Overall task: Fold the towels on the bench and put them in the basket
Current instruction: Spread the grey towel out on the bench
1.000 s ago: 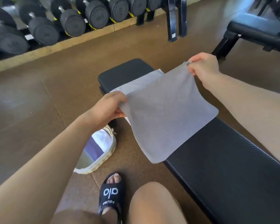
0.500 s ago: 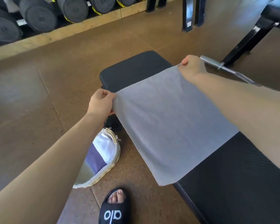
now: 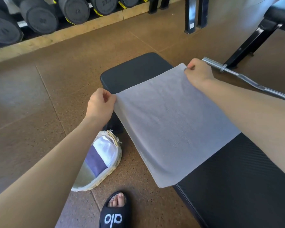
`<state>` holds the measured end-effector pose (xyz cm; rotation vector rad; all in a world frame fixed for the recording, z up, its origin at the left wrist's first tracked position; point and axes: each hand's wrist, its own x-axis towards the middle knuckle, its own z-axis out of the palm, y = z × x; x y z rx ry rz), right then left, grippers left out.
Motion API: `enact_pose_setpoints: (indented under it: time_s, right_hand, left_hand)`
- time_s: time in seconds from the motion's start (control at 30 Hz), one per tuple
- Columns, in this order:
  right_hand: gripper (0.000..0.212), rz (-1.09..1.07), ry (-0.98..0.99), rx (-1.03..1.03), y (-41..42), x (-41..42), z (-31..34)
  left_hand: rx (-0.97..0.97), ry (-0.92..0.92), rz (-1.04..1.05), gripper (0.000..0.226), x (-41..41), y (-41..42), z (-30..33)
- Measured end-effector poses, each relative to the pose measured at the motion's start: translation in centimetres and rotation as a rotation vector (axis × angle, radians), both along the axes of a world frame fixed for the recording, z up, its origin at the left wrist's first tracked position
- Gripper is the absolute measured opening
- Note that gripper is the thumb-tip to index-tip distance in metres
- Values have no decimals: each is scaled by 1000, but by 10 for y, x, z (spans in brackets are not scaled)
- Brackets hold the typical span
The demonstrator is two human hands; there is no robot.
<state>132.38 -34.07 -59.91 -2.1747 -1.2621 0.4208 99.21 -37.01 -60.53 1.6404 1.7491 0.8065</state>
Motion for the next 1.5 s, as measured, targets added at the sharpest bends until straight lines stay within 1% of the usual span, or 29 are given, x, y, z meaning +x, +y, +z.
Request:
enact_pose_setpoints:
  time_s: [0.17, 0.3, 0.43, 0.5, 0.57, 0.67, 0.73, 0.8, 0.93, 1.0, 1.13, 1.3, 1.37, 1.4, 1.5]
  right_hand:
    - [10, -67, 40, -64, 5, -5, -1]
    - [12, -55, 114, -58, 13, -6, 4]
    - [16, 4, 99, -83, 20, -8, 7]
    - [10, 15, 80, -73, 21, -9, 5]
    - [7, -4, 82, -55, 22, -11, 2]
    - [10, -15, 103, -87, 25, -13, 6]
    - [13, -11, 123, -120, 28, -13, 11]
    - [11, 1, 95, -130, 30, -12, 12]
    - [7, -9, 46, -11, 24, -11, -4]
    - [11, -9, 16, 50, 21, -11, -10]
    - [16, -14, -6, 64, 22, -8, -12]
    - [12, -18, -41, 46, 23, -9, -15]
    - [12, -17, -47, 44, 24, -9, -15]
    - [12, -15, -46, 45, 24, -9, -16]
    - [11, -7, -54, 49, 24, -10, -17]
  left_hand:
    - [9, -63, 25, 16, -1, 3, -1]
    - [-24, -125, 45, 20, -2, 6, 0]
    - [-35, -210, 42, 28, -1, 5, -1]
    - [-33, -190, 15, 26, -2, 4, -2]
    - [-26, -177, 1, 19, -5, 4, -4]
    - [-21, -222, 20, 14, -7, 6, -4]
    - [-24, -240, 34, 15, -5, 7, -4]
    - [-33, -268, 49, 17, -3, 8, -6]
    - [-101, -367, 102, 20, -4, 11, -14]
    - [-120, -417, 127, 20, -5, 13, -18]
    - [-106, -443, 158, 22, -4, 13, -22]
    - [-46, -391, 165, 20, -3, 12, -19]
    - [-22, -335, 150, 19, -2, 13, -17]
    - [-1, -266, 128, 17, -1, 13, -16]
    - [68, 25, 11, 8, 1, 18, -7]
